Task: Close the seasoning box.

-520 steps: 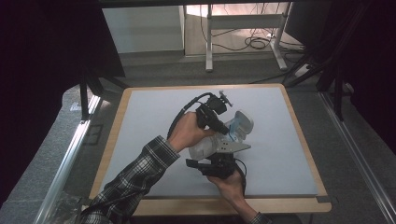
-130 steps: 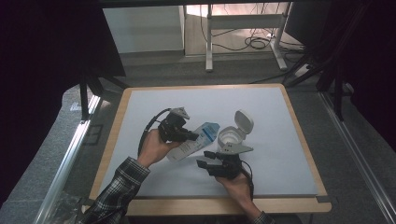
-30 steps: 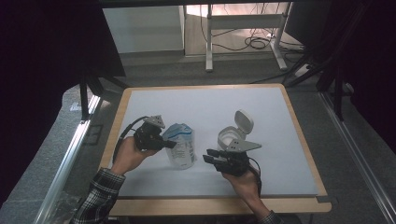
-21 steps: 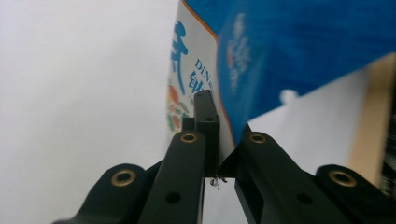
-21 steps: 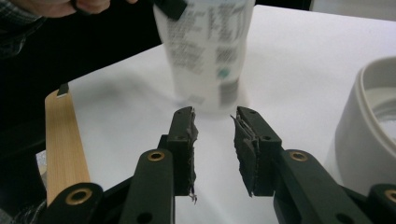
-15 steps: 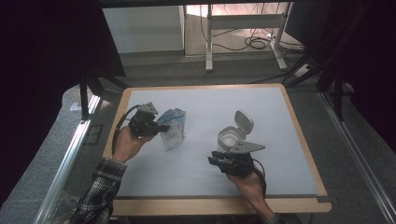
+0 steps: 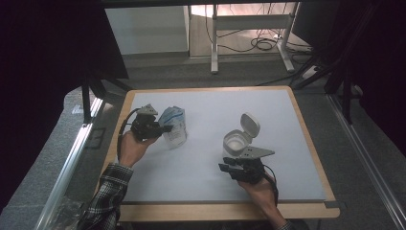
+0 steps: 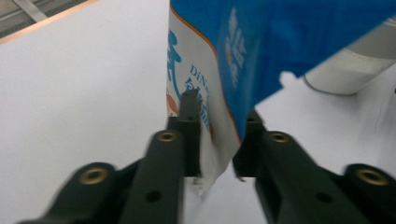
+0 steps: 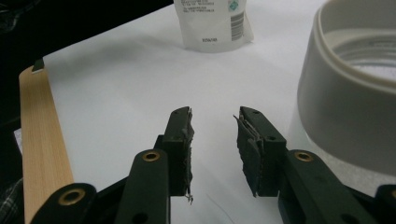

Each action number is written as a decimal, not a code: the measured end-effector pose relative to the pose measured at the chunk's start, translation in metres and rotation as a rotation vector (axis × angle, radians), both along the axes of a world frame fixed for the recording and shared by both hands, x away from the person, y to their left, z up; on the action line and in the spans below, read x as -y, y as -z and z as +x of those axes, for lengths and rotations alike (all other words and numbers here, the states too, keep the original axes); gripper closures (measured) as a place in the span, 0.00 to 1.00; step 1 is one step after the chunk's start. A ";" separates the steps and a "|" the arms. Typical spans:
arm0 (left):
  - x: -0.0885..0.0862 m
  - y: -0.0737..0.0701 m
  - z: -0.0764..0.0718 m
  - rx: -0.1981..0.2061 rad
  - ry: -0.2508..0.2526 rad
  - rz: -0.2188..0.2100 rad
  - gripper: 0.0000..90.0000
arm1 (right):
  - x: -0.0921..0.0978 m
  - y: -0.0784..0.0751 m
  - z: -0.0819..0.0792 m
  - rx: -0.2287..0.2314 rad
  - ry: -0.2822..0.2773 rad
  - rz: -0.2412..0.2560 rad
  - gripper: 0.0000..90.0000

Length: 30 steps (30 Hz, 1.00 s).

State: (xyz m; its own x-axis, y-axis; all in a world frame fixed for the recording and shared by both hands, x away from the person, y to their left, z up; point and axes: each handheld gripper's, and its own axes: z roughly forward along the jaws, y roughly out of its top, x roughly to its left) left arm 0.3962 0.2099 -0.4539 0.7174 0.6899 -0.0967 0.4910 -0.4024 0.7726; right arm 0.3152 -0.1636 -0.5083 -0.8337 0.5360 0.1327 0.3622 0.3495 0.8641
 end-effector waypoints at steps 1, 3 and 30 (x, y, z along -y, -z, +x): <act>0.001 0.001 0.000 0.002 0.001 0.004 0.81 | 0.001 0.001 0.000 -0.001 0.000 -0.007 0.72; 0.003 0.002 -0.001 0.000 0.000 -0.001 0.77 | 0.002 0.002 0.000 -0.004 0.000 -0.013 0.72; -0.004 0.040 -0.027 0.021 -0.094 -0.046 0.17 | 0.057 0.016 -0.005 -0.047 0.114 -0.086 0.85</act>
